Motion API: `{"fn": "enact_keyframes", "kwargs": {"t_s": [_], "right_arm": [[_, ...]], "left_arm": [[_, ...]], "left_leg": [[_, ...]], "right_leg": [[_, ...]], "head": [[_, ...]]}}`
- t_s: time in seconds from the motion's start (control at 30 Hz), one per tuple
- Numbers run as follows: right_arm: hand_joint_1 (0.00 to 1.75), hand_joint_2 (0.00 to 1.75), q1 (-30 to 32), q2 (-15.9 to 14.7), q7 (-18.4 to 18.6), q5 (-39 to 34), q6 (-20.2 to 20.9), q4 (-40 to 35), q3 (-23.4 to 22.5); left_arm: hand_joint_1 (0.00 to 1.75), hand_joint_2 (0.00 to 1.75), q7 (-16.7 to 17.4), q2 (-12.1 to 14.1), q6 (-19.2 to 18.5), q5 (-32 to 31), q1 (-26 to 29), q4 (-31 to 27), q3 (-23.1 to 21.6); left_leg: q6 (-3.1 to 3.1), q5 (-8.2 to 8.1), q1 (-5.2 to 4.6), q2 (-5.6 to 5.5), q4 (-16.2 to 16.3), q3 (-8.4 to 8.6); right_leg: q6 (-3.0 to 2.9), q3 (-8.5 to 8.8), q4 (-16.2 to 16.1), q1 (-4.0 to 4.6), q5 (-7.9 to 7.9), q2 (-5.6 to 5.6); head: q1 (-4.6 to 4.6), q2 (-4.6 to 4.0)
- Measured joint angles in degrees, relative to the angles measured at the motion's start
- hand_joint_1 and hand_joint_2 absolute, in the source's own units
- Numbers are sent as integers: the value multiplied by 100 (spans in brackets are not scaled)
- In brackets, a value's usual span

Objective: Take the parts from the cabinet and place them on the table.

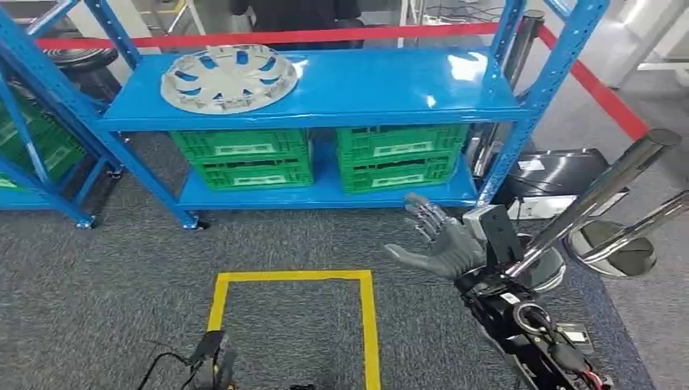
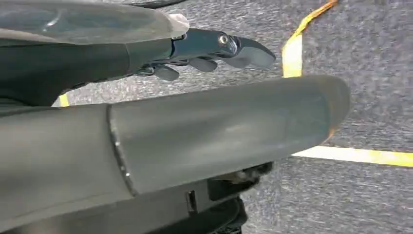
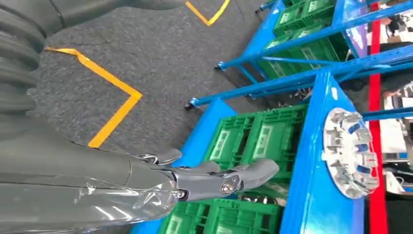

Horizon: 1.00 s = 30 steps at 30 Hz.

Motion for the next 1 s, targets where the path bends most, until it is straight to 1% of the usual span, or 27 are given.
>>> {"fn": "enact_keyframes", "kwargs": {"t_s": [0.03, 0.07, 0.1, 0.13, 0.17, 0.2, 0.23, 0.27, 0.3, 0.33, 0.37, 0.4, 0.43, 0.47, 0.53, 0.57, 0.6, 0.63, 0.7, 0.73, 0.77, 0.8, 0.87, 0.9, 0.93, 0.97, 1.0], "right_arm": [[0, 175, 0, 0, 2, 0, 2, 0, 0], [0, 175, -7, 0, 0, 0, 2, 0, 0], [0, 175, -16, 0, 2, 0, 2, 0, 0], [0, 175, -16, 0, 0, 0, 4, -2, 0], [0, 0, -16, 0, 0, 0, 2, -2, 0], [0, 0, -20, 0, 0, -2, 2, -2, 0], [0, 0, -19, 0, 0, 0, 2, -7, -7], [0, 0, -34, 0, -4, 0, 2, -7, -4], [0, 0, -43, 0, -4, 0, 2, -7, -4], [0, 0, -30, 0, -2, 0, 2, -4, -4], [0, 0, -8, 0, 0, 0, 2, -4, -2], [0, 0, 9, 0, 0, 0, 2, -2, 0], [0, 0, 11, 0, 0, 0, 2, -2, 0], [0, 0, 5, 0, 0, -2, 2, -2, -2], [0, 0, 1, 0, 0, -2, 2, -2, -4], [0, 0, 2, 0, 0, -2, 2, 4, -2], [0, 0, -6, 0, 2, -7, 0, 0, -4], [0, 0, 6, 0, 0, -9, 2, 0, 0], [0, 0, -2, 0, -2, -9, 0, -2, -13], [0, 0, -11, 0, -2, -9, 2, -9, -13], [0, 0, -13, 0, -9, -11, 2, -9, -13], [0, 0, -18, 0, -9, -11, -2, -9, -11], [0, 0, -13, 0, -9, -11, -6, -7, -7], [0, 0, -11, 0, -9, -11, -7, -4, -7], [0, 0, -9, 0, -9, -11, -7, -4, -7], [0, 0, -6, 0, -9, -11, -7, -4, -7], [0, 0, -7, 0, -9, -11, -7, -4, -7]], "left_arm": [[0, 0, 0, 4, 0, 0, -3, 0, 0], [0, 0, -2, 2, 0, 0, -14, 0, -4], [0, 0, -2, 2, 0, 0, -27, 0, -7], [0, 0, -2, 2, 0, 0, -27, 0, -11], [0, 0, -2, 4, 0, 0, -24, 0, -13], [0, 0, -2, 2, 0, 0, -26, 0, -15], [0, 0, -2, -2, 0, 0, -22, 0, -15], [0, 0, -2, 0, 0, 0, -22, 0, -17], [0, 0, -2, 2, 0, 0, -28, 0, -17], [0, 0, -2, 2, 0, 0, -29, 0, -17], [0, 0, -2, 0, -2, 0, -27, 0, -20], [0, 0, -2, 0, -2, 0, -17, 0, -22], [0, 0, -2, 0, -2, 0, -5, 0, -22], [0, 0, -2, -2, -2, 0, 2, 0, -24], [0, 0, -2, -11, -2, 0, -1, 0, -24], [0, 0, -2, -9, -2, 0, 3, 0, -26], [0, 0, -4, -11, -2, 2, -14, 0, -26], [0, 0, -4, -11, 0, 2, -23, 0, -28], [0, 0, -4, -9, 0, 2, -25, 0, -30], [0, 0, -4, -2, 0, 2, -24, 0, -31], [0, 0, -4, -4, 0, 2, -28, 0, -31], [0, 0, -4, -7, -2, 2, -40, 0, -35], [0, 0, -4, -9, -2, 2, -36, 0, -44], [0, 0, -4, -9, -2, 2, -22, 0, -50], [0, 0, -4, -7, -2, 2, -7, 0, -59], [0, 0, -4, -7, -2, 2, 0, 0, -68], [0, 0, -4, -2, -2, 2, -3, 0, -74]], "left_leg": [[3, 305, 3, 15, -561, 222], [25, 203, -42, 13, -764, 332], [87, 198, -44, 1, -781, 336], [128, 150, -60, 0, -754, 332], [166, 113, -73, -3, -739, 331], [205, 93, -63, -8, -755, 361], [241, 90, -21, -9, -808, 441], [295, 50, -28, -9, -812, 493], [331, 22, -33, -5, -812, 522], [343, -13, -39, -4, -810, 550], [348, -49, -43, -4, -807, 579], [345, -84, -43, -7, -805, 618], [340, -131, -41, -13, -805, 683], [330, -180, -38, -21, -803, 756], [288, -288, -33, -36, -800, 909], [253, -333, -53, -40, -792, 918], [214, -378, -80, -54, -742, 912], [194, -382, -72, -52, -762, 914], [128, -415, -60, -45, -802, 947], [88, -453, -53, -39, -775, 969], [55, -526, -46, -19, -583, 908], [30, -707, -45, -16, -160, 673], [-1, -1068, -40, -14, 889, 31], [0, -1113, -40, -14, 1222, -223], [14, -984, -40, -14, 1229, -324], [36, -719, -44, -14, 977, -275], [74, -357, -50, -14, 479, -91]], "right_leg": [[28, 60, 0, -3, -57, -2], [75, 63, 4, 35, -117, 0], [104, 62, 9, 32, -148, 8], [134, 74, -7, 23, -173, 9], [162, 95, -28, 20, -200, 6], [200, 129, -42, 21, -230, -3], [233, 166, 3, -1, -273, -10], [256, 67, 291, 2, -398, -23], [272, -184, 760, 4, -601, -23], [289, -520, 1335, 1, -821, -23], [300, -824, 1811, 1, -961, -23], [307, -1037, 2078, 0, -955, -24], [305, -1106, 2009, -2, -761, -24], [297, -1024, 1659, -5, -442, -26], [269, -662, 585, -9, 286, -30], [251, -600, 232, -6, 428, -37], [206, -526, 146, 14, 346, -21], [175, -541, 176, 17, 338, -15], [97, -533, 174, 40, 297, 5], [60, -462, 120, -5, 298, 11], [32, -421, 104, -5, 278, 10], [4, -400, 101, -8, 260, 2], [-25, -374, 102, 2, 209, -5], [-29, -352, 103, 9, 182, -1], [-32, -314, 103, 14, 151, 11], [-30, -254, 103, 19, 111, 20], [-23, -182, 102, 26, 64, 26]], "head": [[-20, 0], [-33, 0], [-39, 0], [-11, 0], [2, 0], [-4, 2], [2, 0], [41, 0], [85, 0], [105, 0], [111, 0], [127, 0], [140, 0], [153, 0], [184, 0], [205, 0], [193, 2], [159, 0], [157, 0], [179, 0], [143, 0], [83, 0], [48, 0], [35, 0], [13, 2], [-7, 0], [-33, 0]]}}
